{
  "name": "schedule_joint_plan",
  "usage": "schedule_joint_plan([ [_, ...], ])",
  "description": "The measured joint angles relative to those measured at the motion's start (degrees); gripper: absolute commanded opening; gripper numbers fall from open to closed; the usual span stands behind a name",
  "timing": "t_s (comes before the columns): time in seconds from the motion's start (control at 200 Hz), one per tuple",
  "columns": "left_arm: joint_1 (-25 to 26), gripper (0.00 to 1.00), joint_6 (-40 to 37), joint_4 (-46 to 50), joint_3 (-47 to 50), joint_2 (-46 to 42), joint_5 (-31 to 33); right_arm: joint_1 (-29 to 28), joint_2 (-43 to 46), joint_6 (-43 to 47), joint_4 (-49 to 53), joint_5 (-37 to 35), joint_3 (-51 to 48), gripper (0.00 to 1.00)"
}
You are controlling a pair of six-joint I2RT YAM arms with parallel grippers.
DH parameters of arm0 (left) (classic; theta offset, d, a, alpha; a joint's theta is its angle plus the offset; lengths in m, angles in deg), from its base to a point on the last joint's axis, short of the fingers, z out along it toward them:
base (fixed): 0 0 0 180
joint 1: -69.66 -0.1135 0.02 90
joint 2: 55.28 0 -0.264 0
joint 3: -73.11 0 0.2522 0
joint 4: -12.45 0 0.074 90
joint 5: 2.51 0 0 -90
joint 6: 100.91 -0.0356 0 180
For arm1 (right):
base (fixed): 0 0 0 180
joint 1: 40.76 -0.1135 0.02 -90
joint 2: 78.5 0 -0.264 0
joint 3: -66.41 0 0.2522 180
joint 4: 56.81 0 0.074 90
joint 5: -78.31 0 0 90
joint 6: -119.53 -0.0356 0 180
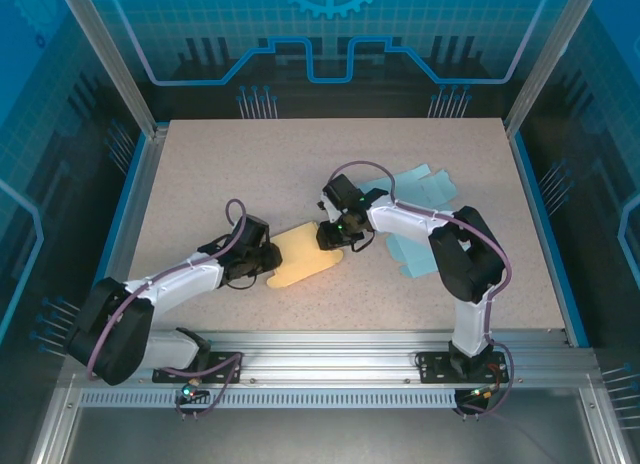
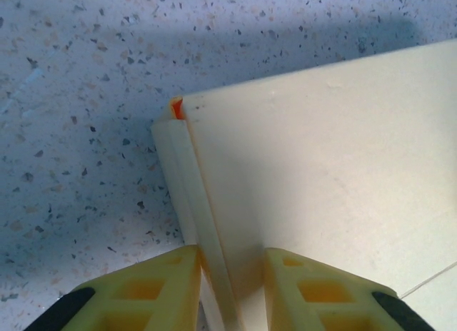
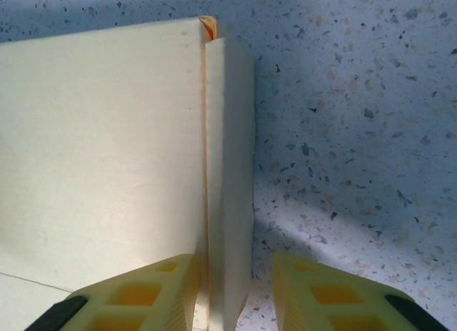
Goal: Fold the paper box
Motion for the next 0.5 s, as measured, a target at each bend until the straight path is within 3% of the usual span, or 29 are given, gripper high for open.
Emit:
schedule_joint_plan([
  [0.345, 0.0, 0.50, -0.9, 6.3, -1.2, -4.0, 0.8, -0.2, 1.8, 0.1, 0.6, -2.0, 0.0, 0.49],
  [0.5, 0.0, 0.57, -2.5, 9.7, -4.6, -8.2, 2.3, -0.4, 7.0, 0.9, -0.3, -3.8, -1.3, 0.54],
])
